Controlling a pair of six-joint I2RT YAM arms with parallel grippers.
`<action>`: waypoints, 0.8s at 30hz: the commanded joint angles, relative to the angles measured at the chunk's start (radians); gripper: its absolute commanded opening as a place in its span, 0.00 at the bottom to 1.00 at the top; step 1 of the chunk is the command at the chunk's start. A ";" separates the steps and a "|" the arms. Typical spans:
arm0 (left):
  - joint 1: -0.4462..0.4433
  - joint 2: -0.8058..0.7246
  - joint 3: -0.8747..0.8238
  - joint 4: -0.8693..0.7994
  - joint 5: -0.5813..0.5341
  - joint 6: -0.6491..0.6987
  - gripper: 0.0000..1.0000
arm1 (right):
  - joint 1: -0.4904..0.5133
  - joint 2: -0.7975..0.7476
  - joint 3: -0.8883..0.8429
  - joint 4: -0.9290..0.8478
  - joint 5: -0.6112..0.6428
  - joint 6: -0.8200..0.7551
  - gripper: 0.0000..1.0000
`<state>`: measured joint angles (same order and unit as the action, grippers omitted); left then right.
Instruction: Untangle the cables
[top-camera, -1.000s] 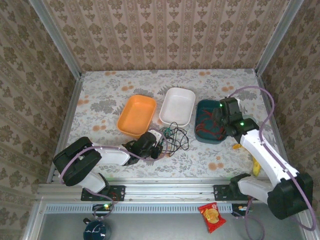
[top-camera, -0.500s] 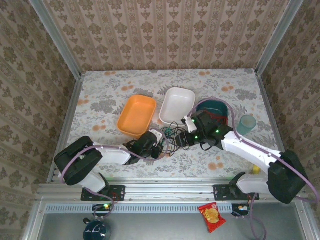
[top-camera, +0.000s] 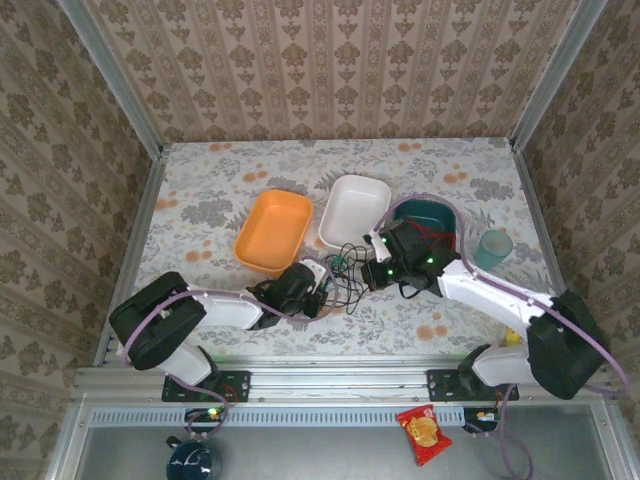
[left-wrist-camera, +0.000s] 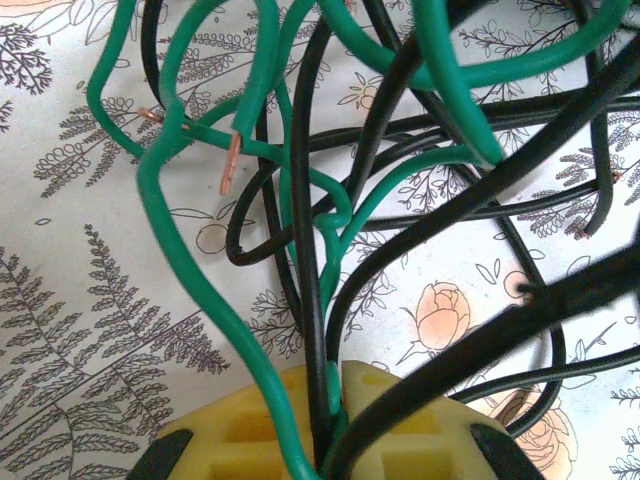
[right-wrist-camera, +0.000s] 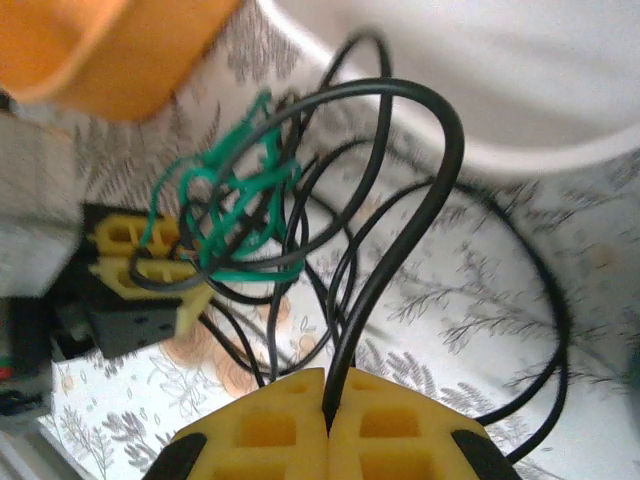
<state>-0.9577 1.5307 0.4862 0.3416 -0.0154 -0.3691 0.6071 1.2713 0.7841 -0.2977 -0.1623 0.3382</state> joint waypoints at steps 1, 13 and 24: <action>-0.022 0.045 -0.001 -0.081 0.052 0.014 0.00 | -0.007 -0.158 0.038 0.032 0.134 -0.035 0.00; -0.021 0.084 0.001 -0.067 0.069 0.006 0.00 | -0.030 -0.393 0.277 0.128 0.494 -0.236 0.00; -0.023 0.095 -0.045 -0.038 0.042 -0.039 0.00 | -0.045 -0.398 0.369 0.392 0.614 -0.387 0.00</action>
<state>-0.9619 1.5600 0.4854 0.3935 -0.0174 -0.3779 0.5690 0.8780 1.1030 -0.0399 0.3721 0.0296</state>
